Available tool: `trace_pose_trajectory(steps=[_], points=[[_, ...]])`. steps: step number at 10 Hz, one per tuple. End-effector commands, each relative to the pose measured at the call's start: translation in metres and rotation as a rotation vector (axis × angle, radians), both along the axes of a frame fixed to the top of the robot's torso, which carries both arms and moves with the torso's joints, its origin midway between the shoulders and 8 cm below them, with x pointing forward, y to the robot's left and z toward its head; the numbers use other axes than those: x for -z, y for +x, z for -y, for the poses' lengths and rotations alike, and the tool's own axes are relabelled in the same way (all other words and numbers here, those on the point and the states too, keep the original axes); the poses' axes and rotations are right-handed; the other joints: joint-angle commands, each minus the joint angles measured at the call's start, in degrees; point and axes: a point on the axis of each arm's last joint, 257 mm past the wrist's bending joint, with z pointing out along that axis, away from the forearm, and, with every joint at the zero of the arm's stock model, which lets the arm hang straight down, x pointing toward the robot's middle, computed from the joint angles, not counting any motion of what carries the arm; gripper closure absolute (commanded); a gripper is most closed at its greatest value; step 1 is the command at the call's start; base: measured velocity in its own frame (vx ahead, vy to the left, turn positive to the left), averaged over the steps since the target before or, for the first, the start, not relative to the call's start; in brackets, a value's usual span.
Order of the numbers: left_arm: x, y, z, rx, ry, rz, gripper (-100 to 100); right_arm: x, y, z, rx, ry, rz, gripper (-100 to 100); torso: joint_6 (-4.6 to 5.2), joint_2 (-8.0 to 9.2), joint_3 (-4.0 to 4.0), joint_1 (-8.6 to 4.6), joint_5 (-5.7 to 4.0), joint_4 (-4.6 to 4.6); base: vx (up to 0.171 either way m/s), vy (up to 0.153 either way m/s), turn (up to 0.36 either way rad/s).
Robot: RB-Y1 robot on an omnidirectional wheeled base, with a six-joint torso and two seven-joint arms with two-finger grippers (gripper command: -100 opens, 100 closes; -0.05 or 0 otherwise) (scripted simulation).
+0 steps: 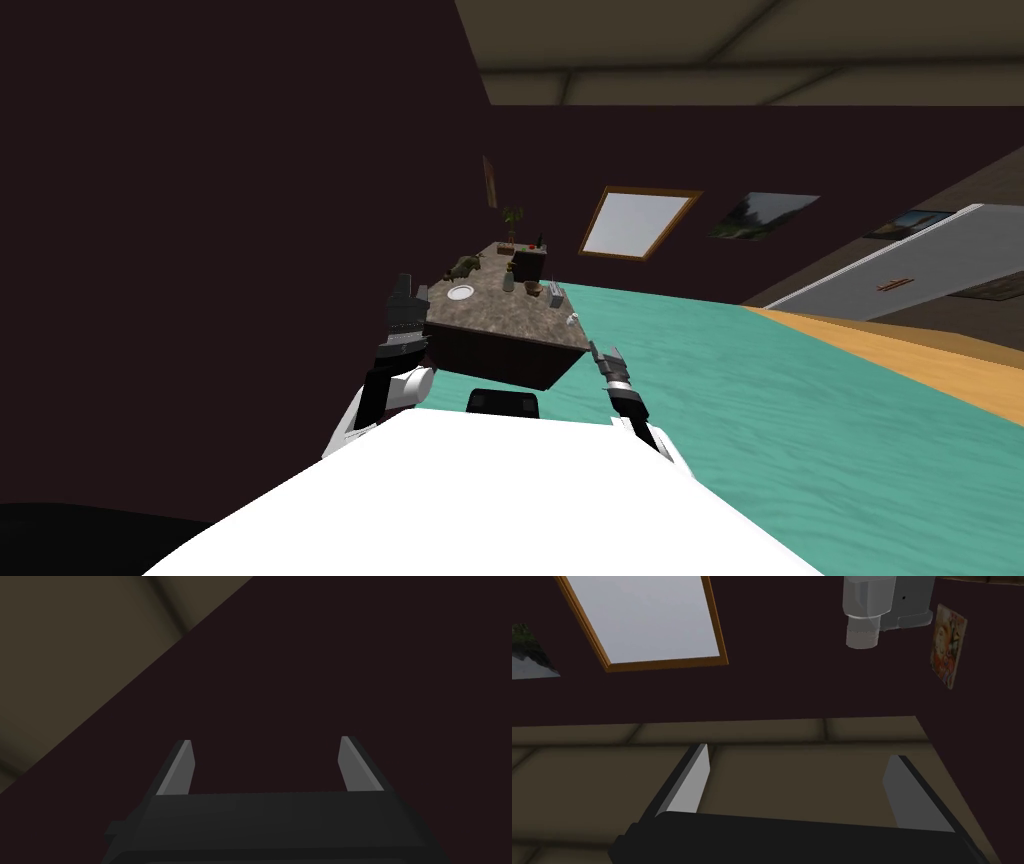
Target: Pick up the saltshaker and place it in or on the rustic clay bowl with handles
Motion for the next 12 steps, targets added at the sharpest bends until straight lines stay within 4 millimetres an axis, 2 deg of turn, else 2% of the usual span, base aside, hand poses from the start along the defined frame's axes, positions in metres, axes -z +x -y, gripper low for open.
trace_pose_trajectory(steps=[1,8,12], points=[[0.000,0.000,0.000,0.000,0.000,0.000,0,0.010,0.003,0.009,0.016,-0.048,-0.028,-100,0.00,0.00,0.00,0.00,0.00,0.00,0.026,0.053,0.025],[0.000,0.000,0.000,0.000,0.000,0.000,0,0.035,0.025,0.039,0.057,-0.237,-0.113,-100,-0.01,-0.06,-0.03,0.01,0.00,-0.01,0.030,0.062,0.057],[0.000,0.000,0.000,0.000,0.000,0.000,0,0.038,0.038,0.059,0.069,-0.341,-0.149,-100,0.00,-0.09,-0.05,-0.07,-0.01,-0.02,0.046,0.050,0.064]])
